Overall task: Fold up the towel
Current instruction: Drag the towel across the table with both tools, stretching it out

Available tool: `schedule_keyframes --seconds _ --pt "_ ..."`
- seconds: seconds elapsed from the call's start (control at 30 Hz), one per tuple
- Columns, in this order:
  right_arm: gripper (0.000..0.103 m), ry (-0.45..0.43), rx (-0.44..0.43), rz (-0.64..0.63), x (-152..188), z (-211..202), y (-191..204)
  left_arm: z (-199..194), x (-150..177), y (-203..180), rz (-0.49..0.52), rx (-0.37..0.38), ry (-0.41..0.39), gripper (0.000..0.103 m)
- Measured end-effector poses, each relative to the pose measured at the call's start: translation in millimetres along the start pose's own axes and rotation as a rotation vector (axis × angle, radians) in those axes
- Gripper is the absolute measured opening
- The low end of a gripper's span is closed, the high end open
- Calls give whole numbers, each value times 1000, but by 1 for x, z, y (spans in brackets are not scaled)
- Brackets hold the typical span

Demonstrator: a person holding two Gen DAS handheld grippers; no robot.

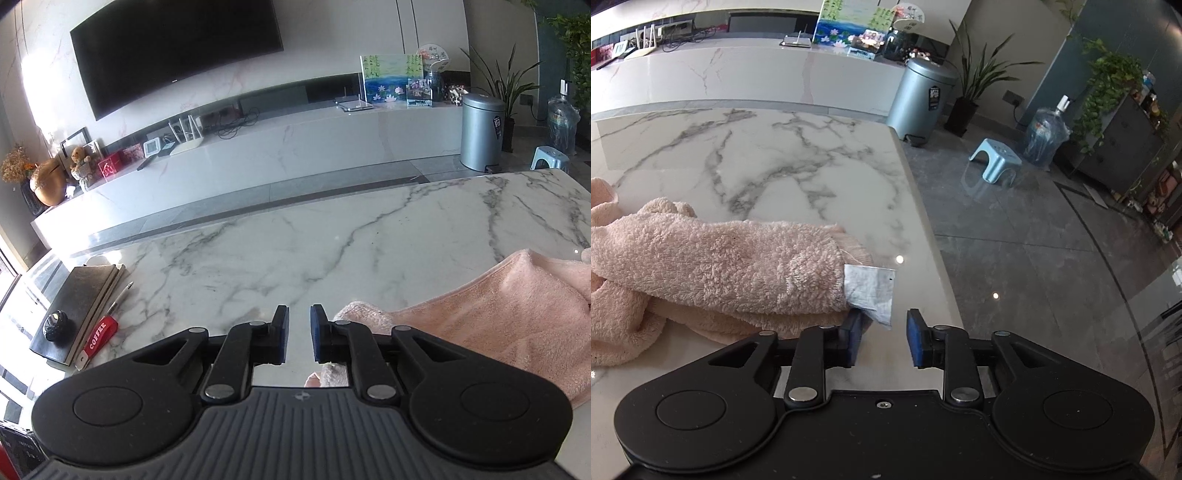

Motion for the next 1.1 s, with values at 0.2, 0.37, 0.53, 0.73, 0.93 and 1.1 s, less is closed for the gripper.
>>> schedule_keyframes --seconds 0.2,0.37,0.53,0.73,0.93,1.1 --pt "40 -17 -68 16 1 -10 3 -18 -5 -32 52 100 -27 12" --pt "40 -32 -124 29 1 -19 5 -25 -1 -63 85 175 -20 12" --pt "41 -47 -180 43 1 -29 7 -18 10 -83 93 217 15 12" --pt "41 -29 -368 8 11 -41 42 -5 26 -99 84 253 62 12" --pt "11 36 -434 -34 18 -30 76 11 41 -104 89 237 99 12" --pt "10 29 -403 -22 5 -13 74 26 44 -100 76 223 119 12"
Point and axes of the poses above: each gripper's, at about its wrist camera, not at the fingertips, and z roughly the way its jaws point, y to its left, x to its underside, the point moved 10 cm from there along z, roughly the way its jaws point, and after that the axes turned 4 degrees about -y, right-handed, at the moved point
